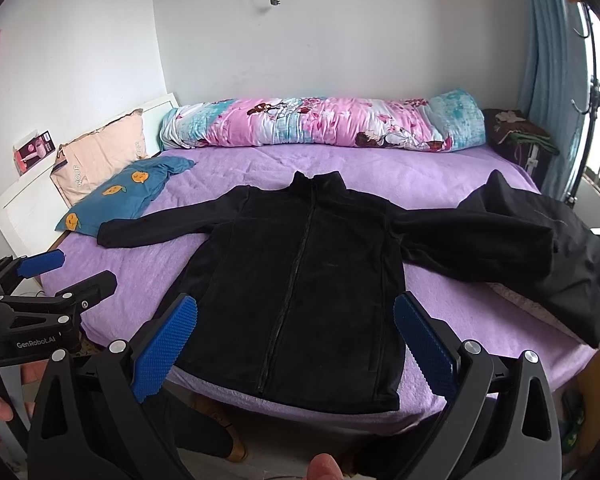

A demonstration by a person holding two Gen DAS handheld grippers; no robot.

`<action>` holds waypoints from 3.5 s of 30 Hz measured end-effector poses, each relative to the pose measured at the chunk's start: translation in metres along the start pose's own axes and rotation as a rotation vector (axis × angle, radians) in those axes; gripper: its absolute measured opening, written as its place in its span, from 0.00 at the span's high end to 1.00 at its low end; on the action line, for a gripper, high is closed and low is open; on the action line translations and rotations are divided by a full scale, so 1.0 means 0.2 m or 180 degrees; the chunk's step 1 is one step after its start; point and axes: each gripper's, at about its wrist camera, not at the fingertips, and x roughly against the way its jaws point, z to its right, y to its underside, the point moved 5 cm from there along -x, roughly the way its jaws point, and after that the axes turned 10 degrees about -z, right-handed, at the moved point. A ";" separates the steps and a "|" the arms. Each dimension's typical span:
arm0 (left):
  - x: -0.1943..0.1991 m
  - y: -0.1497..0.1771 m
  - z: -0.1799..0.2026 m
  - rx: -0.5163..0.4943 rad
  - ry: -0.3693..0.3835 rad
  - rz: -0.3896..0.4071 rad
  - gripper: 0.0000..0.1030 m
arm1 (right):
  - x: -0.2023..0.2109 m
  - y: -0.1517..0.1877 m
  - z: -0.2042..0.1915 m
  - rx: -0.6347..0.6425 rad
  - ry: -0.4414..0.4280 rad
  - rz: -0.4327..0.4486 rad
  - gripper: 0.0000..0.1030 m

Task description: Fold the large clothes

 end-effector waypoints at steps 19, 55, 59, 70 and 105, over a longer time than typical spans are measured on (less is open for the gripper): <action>0.02 -0.02 -0.09 0.0374 0.0166 -0.0029 0.05 | -0.01 0.02 0.04 -0.0103 -0.0031 -0.0009 0.06; 0.01 0.00 -0.03 0.0246 0.0089 -0.0003 0.05 | -0.01 0.02 0.05 -0.0142 0.0062 -0.0046 0.06; 0.00 0.01 -0.03 0.0230 0.0066 0.0001 0.05 | -0.01 0.01 0.05 -0.0135 0.0063 -0.0046 0.06; 0.00 0.02 -0.04 0.0250 0.0075 0.0007 0.05 | -0.01 0.02 0.03 -0.0097 0.0074 -0.0045 0.06; 0.02 0.01 -0.06 0.0239 0.0087 0.0015 0.05 | -0.01 0.01 0.03 -0.0101 0.0058 -0.0047 0.06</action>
